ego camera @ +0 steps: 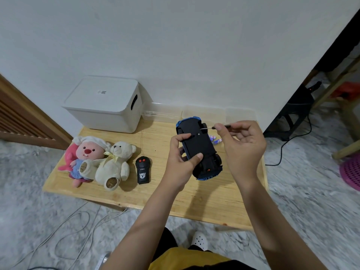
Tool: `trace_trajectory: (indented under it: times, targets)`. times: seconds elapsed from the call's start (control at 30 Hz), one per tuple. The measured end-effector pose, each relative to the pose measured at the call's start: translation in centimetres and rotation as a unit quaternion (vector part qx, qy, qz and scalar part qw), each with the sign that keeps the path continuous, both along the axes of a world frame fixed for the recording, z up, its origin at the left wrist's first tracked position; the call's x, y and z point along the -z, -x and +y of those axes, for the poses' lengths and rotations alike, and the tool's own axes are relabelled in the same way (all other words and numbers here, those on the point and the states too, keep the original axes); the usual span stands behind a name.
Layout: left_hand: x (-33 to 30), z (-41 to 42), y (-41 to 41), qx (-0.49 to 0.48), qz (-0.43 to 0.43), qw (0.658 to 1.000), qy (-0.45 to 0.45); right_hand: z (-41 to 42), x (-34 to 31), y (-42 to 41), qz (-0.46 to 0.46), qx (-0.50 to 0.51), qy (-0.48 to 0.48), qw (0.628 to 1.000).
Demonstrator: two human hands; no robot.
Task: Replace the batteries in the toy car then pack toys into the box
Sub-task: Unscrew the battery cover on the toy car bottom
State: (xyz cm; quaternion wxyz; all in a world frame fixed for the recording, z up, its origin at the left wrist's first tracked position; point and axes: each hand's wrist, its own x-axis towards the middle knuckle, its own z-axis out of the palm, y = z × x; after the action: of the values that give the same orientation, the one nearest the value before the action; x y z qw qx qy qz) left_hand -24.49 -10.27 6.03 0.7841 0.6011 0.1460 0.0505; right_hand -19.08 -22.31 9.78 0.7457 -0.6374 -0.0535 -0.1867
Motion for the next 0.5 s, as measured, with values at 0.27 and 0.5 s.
trace_trajectory:
  times: [0.27,0.5]
  targets:
    - [2.5,0.5,0.7,-0.015,0.046,0.999,0.001,-3.5,7.9,-0.6,0.165,0.048,-0.040,0.984]
    - [4.4,0.4,1.5,-0.015,0.080,0.997,0.004,-6.2,16.2,0.2,0.273,0.120,0.196,0.934]
